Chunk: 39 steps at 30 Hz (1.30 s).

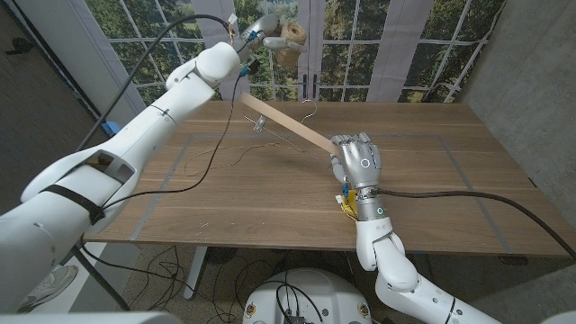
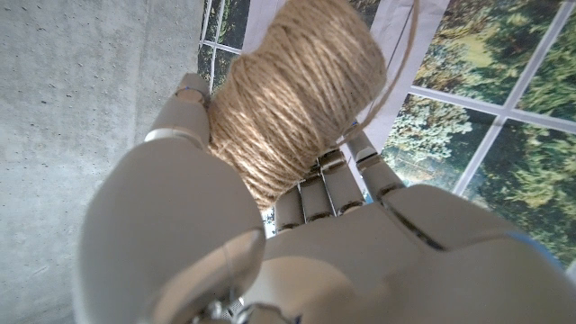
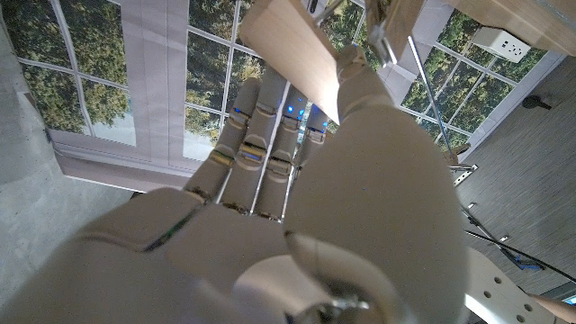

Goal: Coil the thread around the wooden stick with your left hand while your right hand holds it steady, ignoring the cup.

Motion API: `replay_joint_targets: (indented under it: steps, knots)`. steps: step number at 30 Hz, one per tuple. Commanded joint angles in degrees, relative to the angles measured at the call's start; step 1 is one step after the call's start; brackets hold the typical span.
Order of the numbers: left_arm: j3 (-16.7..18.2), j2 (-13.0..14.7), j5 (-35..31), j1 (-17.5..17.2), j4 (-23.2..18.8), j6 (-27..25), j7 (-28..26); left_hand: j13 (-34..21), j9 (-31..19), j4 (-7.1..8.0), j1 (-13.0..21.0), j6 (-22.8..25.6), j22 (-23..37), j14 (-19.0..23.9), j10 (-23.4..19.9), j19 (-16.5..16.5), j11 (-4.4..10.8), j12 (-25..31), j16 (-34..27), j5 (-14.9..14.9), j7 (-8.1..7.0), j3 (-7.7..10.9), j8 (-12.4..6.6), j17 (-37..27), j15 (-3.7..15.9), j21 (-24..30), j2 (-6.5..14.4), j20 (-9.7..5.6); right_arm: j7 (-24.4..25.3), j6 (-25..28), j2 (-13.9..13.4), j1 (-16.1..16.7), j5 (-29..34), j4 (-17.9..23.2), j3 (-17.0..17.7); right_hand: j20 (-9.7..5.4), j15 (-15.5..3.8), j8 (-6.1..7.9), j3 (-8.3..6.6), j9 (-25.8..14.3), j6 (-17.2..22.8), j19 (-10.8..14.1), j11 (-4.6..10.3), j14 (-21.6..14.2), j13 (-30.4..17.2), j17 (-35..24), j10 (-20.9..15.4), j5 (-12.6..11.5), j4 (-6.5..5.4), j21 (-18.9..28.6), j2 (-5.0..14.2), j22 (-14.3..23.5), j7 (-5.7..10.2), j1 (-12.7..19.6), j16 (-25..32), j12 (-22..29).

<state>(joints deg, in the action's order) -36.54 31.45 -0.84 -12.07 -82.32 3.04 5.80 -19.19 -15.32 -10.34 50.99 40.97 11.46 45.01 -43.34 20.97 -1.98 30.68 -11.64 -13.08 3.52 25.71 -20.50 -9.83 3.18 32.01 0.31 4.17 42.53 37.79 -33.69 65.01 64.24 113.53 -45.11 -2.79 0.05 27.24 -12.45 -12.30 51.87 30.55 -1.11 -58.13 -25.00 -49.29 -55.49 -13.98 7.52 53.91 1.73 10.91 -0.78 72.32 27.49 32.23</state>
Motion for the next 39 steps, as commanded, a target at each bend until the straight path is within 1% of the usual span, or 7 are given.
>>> replay_joint_targets:
  steps: [1, 4, 8, 15, 26, 34, 39]
  knots:
    - [-0.7, -1.5, 0.1, 1.5, -0.3, 0.9, 2.0, -4.2, -0.1, 5.73, 3.5, 10.9, 0.1, 2.3, -17.9, 0.2, 10.05, 0.9, 0.1, 0.2, -2.62, 6.2, -0.2, -0.2, 7.82, 0.3, 9.0, -0.31, -1.0, -2.4, 0.0, -1.7, 0.8, -1.2, -0.6, -5.73, -13.08, 1.03, -0.11, -2.9, 4.8, -0.2, 3.19, -9.8, -0.2, -0.2, -3.8, -3.0, -0.19, 0.5, 6.48, 0.2, 4.22, 6.2, 0.0, 0.1]
    - [-0.5, -1.6, 1.2, 1.4, -0.7, 1.2, 3.1, -4.3, -0.1, 5.64, 3.6, 11.0, 0.1, 2.3, -18.0, 0.3, 10.17, 0.9, 0.1, 0.2, -2.71, 6.29, -0.23, -0.2, 8.03, 0.3, 9.0, -0.39, -1.5, -2.6, 0.3, -2.4, 1.2, -1.8, -0.9, -5.77, -13.08, 1.01, -0.09, -2.9, 4.8, -0.3, 3.22, -9.8, -0.2, -0.3, -3.7, -3.1, -0.19, 0.6, 6.47, 0.2, 4.17, 6.2, -0.1, 0.0]
    - [-0.3, -0.6, 1.1, 0.8, -3.5, 0.4, 4.0, -4.5, 0.0, 5.61, 3.6, 11.1, 0.1, 2.5, -18.1, 0.3, 10.17, 0.9, 0.1, 0.2, -2.73, 6.3, -0.17, -0.3, 7.99, 0.4, 9.0, -0.54, -2.7, -2.5, 0.7, -3.5, 1.6, -2.8, -1.2, -5.8, -13.09, 0.98, -0.07, -2.8, 4.7, -0.3, 3.37, -9.9, -0.3, -0.4, -3.7, -3.1, -0.18, 0.8, 6.45, 0.1, 4.23, 6.2, -0.2, 0.0]
    - [1.5, 0.6, 4.9, -1.3, -6.6, 0.3, 5.7, -4.7, 0.0, 5.39, 3.7, 11.3, 0.1, 2.7, -18.3, 0.4, 10.26, 0.9, 0.1, 0.4, -2.43, 6.3, -0.08, -0.3, 8.05, 0.5, 8.9, -0.67, -3.3, -1.7, 2.0, -5.1, 1.1, -5.0, -1.1, -5.85, -13.1, 0.97, -0.02, -2.8, 4.7, -0.5, 3.33, -10.0, -0.3, -0.7, -3.8, -3.1, -0.18, 1.1, 6.43, 0.1, 4.19, 6.2, -0.4, 0.0]
    - [5.2, 3.8, 8.5, -6.1, -12.8, -1.8, 4.5, -4.7, 0.1, 5.06, 3.9, 11.9, 0.0, 3.3, -19.0, 0.5, 10.27, 0.9, -0.2, 0.6, -2.12, 6.22, -0.09, -0.4, 8.15, 0.8, 8.9, -0.75, -2.9, -0.4, 2.5, -7.0, -0.4, -6.5, -0.2, -5.81, -13.1, 0.9, 0.04, -2.8, 4.7, -0.7, 3.39, -10.1, -0.2, -1.0, -4.0, -3.2, -0.17, 1.7, 6.41, 0.0, 4.16, 6.2, -0.7, -0.2]
    - [7.4, 3.9, 17.6, -8.5, -13.0, -1.6, 8.1, -4.9, 0.3, 4.66, 4.1, 12.5, 0.0, 4.0, -19.7, 0.5, 10.15, 1.0, -0.5, 0.8, -1.69, 6.08, -0.09, -0.5, 8.22, 0.9, 8.8, -0.88, -2.6, 1.0, 2.8, -8.3, -0.8, -7.0, 0.1, -5.84, -13.09, 0.89, 0.09, -2.8, 4.7, -0.9, 3.47, -10.2, -0.3, -1.2, -4.0, -3.2, -0.18, 2.0, 6.41, -0.1, 4.2, 6.2, -0.9, -0.3]
    - [7.7, 4.7, 18.5, -9.8, -14.5, -1.1, 7.8, -5.0, 0.3, 4.47, 4.3, 12.6, 0.0, 4.4, -19.9, 0.6, 10.11, 1.0, -0.6, 0.9, -1.31, 6.0, 0.0, -0.6, 8.28, 1.1, 8.8, -0.91, -3.0, 1.8, 2.8, -9.0, -1.0, -7.3, 0.0, -5.86, -13.1, 0.89, 0.11, -2.8, 4.8, -1.0, 3.31, -10.2, -0.3, -1.4, -3.9, -3.2, -0.16, 2.2, 6.38, -0.1, 4.17, 6.2, -1.0, -0.3]
